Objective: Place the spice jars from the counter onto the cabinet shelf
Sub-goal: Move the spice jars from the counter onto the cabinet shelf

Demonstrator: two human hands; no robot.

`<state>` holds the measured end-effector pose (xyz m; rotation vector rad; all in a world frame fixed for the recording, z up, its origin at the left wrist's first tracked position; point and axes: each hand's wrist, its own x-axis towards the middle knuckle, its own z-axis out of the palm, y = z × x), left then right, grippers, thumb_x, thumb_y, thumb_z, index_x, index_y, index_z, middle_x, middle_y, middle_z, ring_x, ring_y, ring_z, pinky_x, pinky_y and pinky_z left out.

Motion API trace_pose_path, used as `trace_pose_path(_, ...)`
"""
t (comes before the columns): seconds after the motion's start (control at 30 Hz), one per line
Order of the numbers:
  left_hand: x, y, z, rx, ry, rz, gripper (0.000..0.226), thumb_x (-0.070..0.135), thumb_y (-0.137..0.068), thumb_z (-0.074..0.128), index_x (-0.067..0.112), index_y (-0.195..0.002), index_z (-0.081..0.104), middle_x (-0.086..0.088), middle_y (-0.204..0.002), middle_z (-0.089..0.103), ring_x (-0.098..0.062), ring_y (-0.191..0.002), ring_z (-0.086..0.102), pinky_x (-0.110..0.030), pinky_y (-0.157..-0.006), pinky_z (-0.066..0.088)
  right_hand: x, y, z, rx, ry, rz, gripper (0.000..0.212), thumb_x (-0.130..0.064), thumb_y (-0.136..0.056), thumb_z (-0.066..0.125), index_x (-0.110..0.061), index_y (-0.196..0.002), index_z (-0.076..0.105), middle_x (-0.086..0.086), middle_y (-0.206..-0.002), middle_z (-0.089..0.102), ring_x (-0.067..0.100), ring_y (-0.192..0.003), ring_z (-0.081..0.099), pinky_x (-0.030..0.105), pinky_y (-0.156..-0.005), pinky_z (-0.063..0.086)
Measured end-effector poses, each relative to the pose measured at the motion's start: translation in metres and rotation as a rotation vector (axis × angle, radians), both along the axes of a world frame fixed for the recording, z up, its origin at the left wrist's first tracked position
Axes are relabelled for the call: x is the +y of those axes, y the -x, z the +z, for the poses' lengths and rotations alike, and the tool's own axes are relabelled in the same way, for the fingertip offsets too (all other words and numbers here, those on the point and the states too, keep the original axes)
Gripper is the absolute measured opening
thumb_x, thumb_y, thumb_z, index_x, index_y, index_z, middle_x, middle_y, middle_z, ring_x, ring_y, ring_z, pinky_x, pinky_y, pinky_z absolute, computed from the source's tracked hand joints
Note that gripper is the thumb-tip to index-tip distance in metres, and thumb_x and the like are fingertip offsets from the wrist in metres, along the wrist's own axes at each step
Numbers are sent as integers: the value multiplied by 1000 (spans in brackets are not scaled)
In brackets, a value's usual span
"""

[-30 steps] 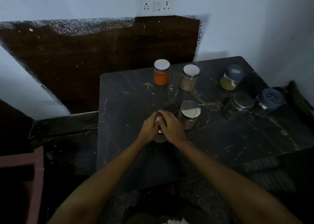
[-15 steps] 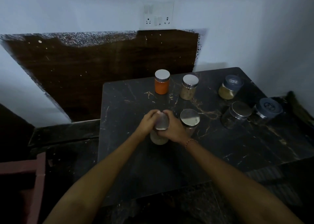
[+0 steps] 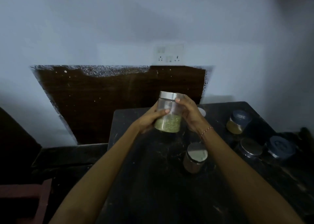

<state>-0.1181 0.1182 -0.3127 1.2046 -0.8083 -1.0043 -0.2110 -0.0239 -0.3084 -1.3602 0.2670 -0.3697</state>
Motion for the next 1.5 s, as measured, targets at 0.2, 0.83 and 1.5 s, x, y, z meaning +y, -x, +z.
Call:
trace_pose_path(0.2,-29,-3,21,-192,8,325,70,24,-77,72,17,-136,34,-7,-128,54,-13,-106,60,-22,-76,54,1,-16,20,-43,125,-161,40,-46,-89,48,-24,-121,54,6,-119,62,21,-106,64,39,-88,53)
trace_pose_path(0.83,-50,-48,88,80,189,281,38,49,-93,39,26,-109,65,-4,-103,71,-20,-96,67,-40,-81,55,-17,-69,74,-249,48,-30,30,-42,-82,48,-27,-98,68,-4,-92,74,10,-85,69,23,-68,56)
trace_pose_path(1.5,-54,-88,235,-371,321,422,41,21,-93,53,20,-122,24,-4,-120,42,-17,-105,54,-32,-87,51,-55,-89,227,-336,472,114,70,-25,-75,67,-20,-138,39,5,-130,54,20,-117,56,33,-89,54)
